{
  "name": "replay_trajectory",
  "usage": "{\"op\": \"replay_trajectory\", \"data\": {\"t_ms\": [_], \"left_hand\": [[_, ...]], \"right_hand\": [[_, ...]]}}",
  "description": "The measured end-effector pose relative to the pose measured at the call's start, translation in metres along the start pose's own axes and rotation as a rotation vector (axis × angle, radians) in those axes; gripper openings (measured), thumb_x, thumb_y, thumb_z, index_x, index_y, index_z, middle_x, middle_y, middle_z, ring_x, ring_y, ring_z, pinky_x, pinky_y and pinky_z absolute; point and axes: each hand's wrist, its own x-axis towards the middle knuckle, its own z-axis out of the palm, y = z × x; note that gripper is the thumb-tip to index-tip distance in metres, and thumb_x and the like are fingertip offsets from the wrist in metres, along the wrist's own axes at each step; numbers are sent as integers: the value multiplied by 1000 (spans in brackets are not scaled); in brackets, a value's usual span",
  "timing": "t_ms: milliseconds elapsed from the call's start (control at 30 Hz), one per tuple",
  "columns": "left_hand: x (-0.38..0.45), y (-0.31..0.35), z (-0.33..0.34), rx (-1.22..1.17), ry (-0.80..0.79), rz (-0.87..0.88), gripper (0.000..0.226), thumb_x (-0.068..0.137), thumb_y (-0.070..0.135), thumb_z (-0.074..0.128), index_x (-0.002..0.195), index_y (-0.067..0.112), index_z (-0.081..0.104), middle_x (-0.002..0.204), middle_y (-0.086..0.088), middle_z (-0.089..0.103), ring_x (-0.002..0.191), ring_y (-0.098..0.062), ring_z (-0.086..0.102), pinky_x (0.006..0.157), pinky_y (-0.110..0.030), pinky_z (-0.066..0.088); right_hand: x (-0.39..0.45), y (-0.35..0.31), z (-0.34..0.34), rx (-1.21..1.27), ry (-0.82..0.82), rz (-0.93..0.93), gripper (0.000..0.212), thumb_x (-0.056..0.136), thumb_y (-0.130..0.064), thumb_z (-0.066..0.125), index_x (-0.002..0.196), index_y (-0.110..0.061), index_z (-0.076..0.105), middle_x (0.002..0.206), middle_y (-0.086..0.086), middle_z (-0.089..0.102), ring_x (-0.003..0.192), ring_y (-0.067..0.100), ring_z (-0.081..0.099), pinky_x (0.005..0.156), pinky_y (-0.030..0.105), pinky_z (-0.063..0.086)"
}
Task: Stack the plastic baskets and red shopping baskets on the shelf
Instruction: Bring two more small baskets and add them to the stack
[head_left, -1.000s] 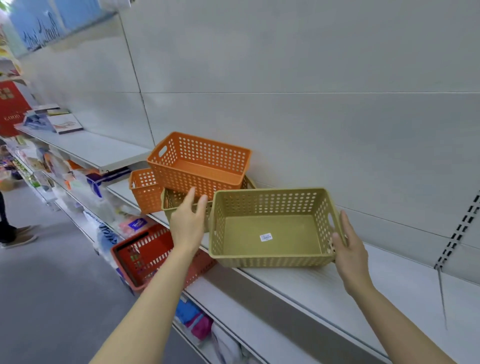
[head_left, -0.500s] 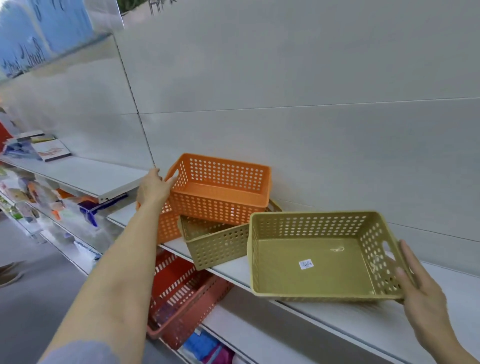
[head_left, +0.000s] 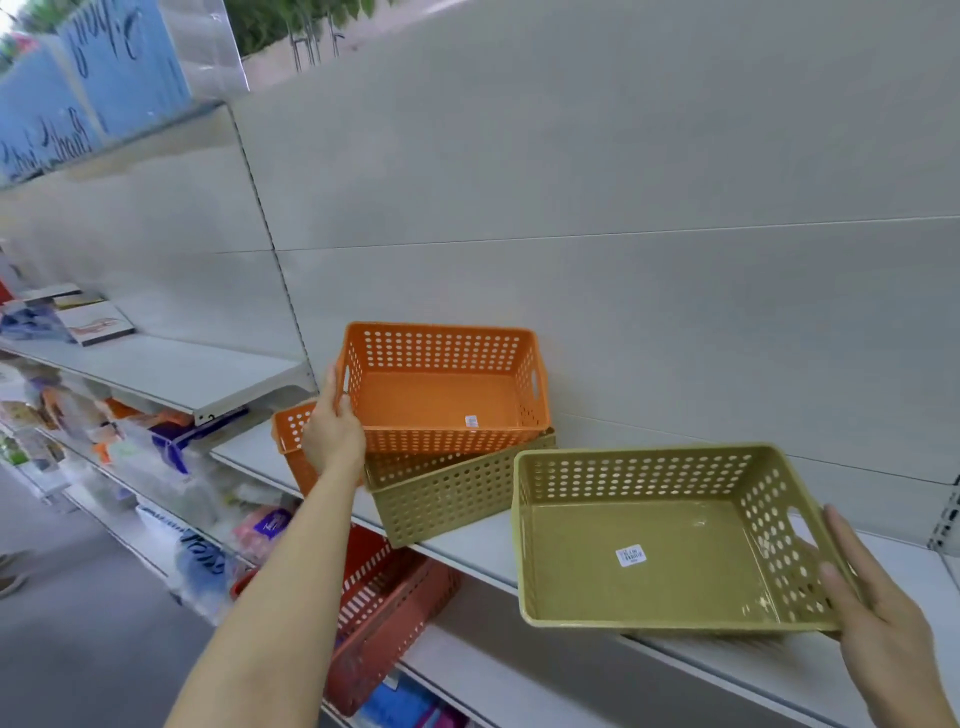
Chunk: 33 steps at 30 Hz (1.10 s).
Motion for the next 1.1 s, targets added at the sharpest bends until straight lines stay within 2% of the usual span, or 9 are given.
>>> {"op": "replay_trajectory", "data": {"t_ms": [100,200,267,367,433,500,600,800,1100], "left_hand": [[-56,10,-9,-58,115,-43,49,106,28,39,151,46,33,133,-9,64,114,-33,62,100,-46,47],[-110,25,-18,-129,210,-89,50,105,27,41,150,46,32,135,-9,63,116,-33,61,103,-46,44],[-141,32,-27,-204,245,-107,50,104,30,42,149,51,31,138,-5,61,115,-31,62,103,-47,47],[-190,44,-33,-229,266,-64,49,103,28,45,147,50,36,139,-5,60,113,-29,62,101,-46,50],[-226,59,-40,-227,252,-41,48,104,24,45,147,45,40,140,-8,58,116,-29,59,104,-33,42],[-257,70,-46,-224,242,-46,48,104,23,46,148,44,41,140,-6,59,119,-27,58,101,-27,37],[-292,76,-53,-272,239,-47,50,102,27,46,146,50,39,139,0,60,118,-26,62,107,-39,45],[-353,95,-55,-306,216,-110,48,101,25,48,146,40,45,141,-4,58,125,-30,57,106,-31,39],[-446,149,-49,-352,35,-137,50,100,22,46,148,37,45,143,-2,56,128,-31,54,108,-29,36]], "right_hand": [[-7,4,-29,4,-2,-25,82,57,-93,49,131,-59,46,136,-12,58,125,14,54,94,33,43],[-21,-1,-58,99,4,-51,37,94,-52,52,130,-59,48,135,-14,57,127,15,53,95,30,42],[-27,-4,-79,111,15,-81,48,101,-18,49,131,-55,50,130,-17,60,124,13,54,95,19,41],[-45,-10,-112,168,-13,-67,50,101,-12,48,136,-47,50,134,-14,58,127,11,51,101,17,42],[-57,-11,-131,168,-16,-60,49,101,-11,47,139,-43,48,141,-14,51,131,10,47,105,19,39],[-68,-15,-149,178,-35,-82,50,101,-9,45,141,-38,46,143,-17,47,130,2,45,99,9,37],[-87,-19,-176,164,-49,-121,49,101,-8,44,144,-32,43,143,-18,45,116,-22,44,92,-3,33],[-122,-7,-236,171,40,-148,49,101,-13,46,141,-42,45,144,-15,49,132,6,47,111,44,38],[-179,-20,-350,203,189,-142,50,101,-5,44,141,-35,46,142,-15,51,130,3,48,111,46,38]]}}
